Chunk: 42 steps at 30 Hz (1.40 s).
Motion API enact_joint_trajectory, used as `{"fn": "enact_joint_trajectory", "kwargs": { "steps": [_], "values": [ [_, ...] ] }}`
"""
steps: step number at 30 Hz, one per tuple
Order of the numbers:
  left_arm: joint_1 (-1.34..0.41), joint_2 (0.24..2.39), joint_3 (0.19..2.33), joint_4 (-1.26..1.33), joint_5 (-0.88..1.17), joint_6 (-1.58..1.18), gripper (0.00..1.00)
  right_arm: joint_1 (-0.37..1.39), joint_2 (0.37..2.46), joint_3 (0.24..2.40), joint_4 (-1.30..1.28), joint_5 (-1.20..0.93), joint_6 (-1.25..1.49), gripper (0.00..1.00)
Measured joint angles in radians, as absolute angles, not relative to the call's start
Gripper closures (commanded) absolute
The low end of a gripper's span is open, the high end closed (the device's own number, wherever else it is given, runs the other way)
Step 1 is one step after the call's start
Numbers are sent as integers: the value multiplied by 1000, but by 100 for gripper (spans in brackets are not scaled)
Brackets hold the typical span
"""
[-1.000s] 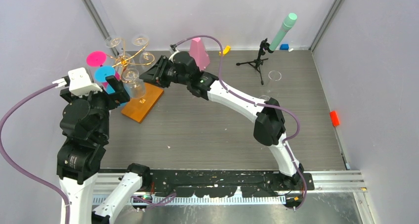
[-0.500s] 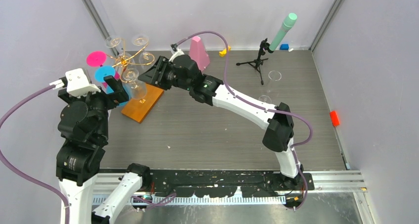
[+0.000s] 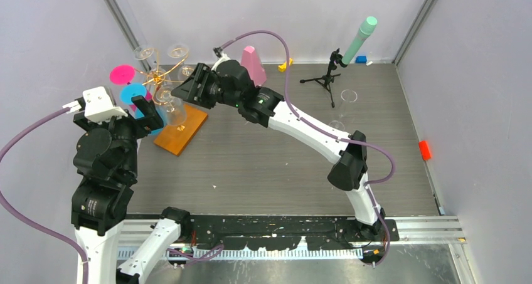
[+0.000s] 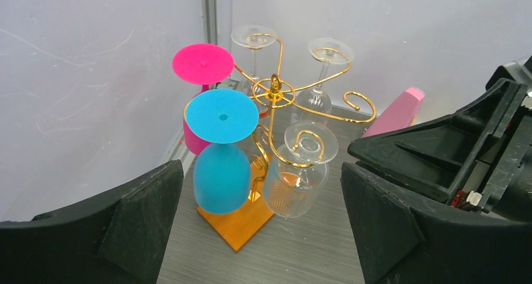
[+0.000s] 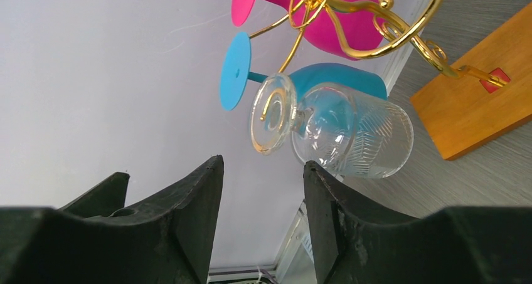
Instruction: Take the wine glass off the wine glass rack
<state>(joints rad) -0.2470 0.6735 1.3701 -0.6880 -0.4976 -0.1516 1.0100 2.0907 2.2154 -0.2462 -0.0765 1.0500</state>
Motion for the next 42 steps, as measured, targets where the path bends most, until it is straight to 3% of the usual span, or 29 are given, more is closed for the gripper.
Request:
{"fn": "enact_joint_trajectory", "kwargs": {
  "steps": [27, 35, 42],
  "values": [
    [-247, 667, 1364, -685, -498, -152, 0, 992, 2162, 2235, -175, -129, 1055, 53],
    [-247, 667, 1362, -685, -498, -150, 1, 977, 2187, 2236, -146, -143, 1081, 65],
    [-247, 667, 1362, -685, -498, -149, 1, 965, 2202, 2237, -106, -166, 1111, 67]
  ]
}}
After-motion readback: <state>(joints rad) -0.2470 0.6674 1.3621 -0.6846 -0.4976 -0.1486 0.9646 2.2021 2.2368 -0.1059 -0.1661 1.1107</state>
